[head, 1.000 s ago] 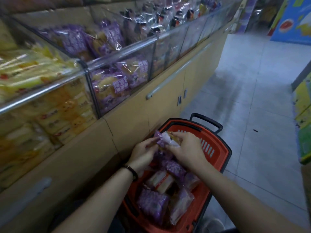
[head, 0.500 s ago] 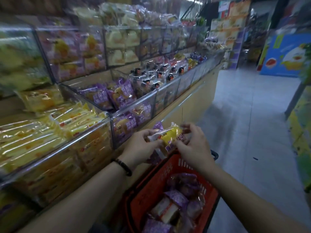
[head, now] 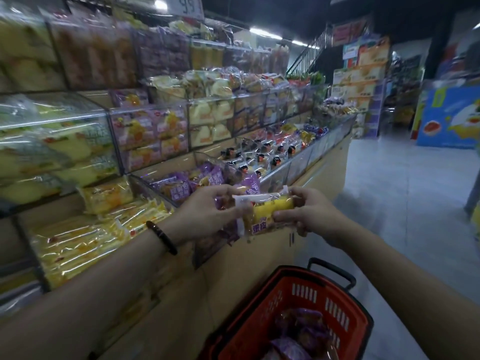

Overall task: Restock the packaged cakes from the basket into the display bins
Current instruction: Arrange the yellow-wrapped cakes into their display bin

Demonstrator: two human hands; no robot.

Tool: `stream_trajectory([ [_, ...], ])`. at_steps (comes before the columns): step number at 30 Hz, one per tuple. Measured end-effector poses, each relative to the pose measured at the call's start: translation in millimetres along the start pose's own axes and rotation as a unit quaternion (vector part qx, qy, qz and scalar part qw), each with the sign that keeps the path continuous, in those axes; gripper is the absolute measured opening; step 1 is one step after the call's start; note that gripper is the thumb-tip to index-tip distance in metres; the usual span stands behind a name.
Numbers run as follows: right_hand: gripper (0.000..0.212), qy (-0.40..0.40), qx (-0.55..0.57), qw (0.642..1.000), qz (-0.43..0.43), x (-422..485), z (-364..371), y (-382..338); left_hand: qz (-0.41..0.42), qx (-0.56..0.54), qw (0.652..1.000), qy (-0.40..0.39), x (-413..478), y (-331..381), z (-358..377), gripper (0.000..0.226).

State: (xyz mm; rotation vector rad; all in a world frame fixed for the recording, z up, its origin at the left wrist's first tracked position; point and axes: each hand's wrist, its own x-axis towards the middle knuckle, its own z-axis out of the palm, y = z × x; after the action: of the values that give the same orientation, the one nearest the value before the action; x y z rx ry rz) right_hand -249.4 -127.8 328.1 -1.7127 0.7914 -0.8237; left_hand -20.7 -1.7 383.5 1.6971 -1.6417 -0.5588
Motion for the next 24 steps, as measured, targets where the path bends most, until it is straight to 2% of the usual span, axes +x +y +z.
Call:
stream_trajectory([
  [2,0.052,0.025,0.04,0.999,-0.011,6,-2,-8,-0.022,-0.013,1.0,0.016,4,5,-22,0.039],
  [5,0.054,0.063,0.069,0.995,-0.022,16,-4,-15,-0.036,0.013,0.998,0.048,24,0,-61,0.015],
  [6,0.051,0.071,0.073,0.995,-0.024,18,-3,-17,-0.04,0.026,0.997,0.056,33,-5,-72,0.013],
  [11,0.044,0.072,0.093,0.993,-0.026,32,7,-22,-0.068,0.047,0.994,0.077,91,-39,-83,0.022],
  [14,0.044,0.068,0.094,0.993,-0.024,39,11,-20,-0.046,0.049,0.993,0.097,123,-59,-63,0.039],
  [18,0.041,0.079,0.079,0.993,-0.024,50,16,-18,-0.055,0.094,0.989,0.101,152,-77,-35,0.08],
  [19,0.04,0.079,0.076,0.994,-0.023,52,16,-18,-0.07,0.124,0.983,0.115,157,-81,-30,0.079],
  [22,0.036,0.07,0.068,0.995,-0.021,58,22,-17,-0.092,0.187,0.966,0.155,163,-94,-23,0.044],
  [24,0.036,0.067,0.063,0.996,-0.023,61,26,-17,-0.097,0.213,0.96,0.155,162,-98,-23,0.039],
])
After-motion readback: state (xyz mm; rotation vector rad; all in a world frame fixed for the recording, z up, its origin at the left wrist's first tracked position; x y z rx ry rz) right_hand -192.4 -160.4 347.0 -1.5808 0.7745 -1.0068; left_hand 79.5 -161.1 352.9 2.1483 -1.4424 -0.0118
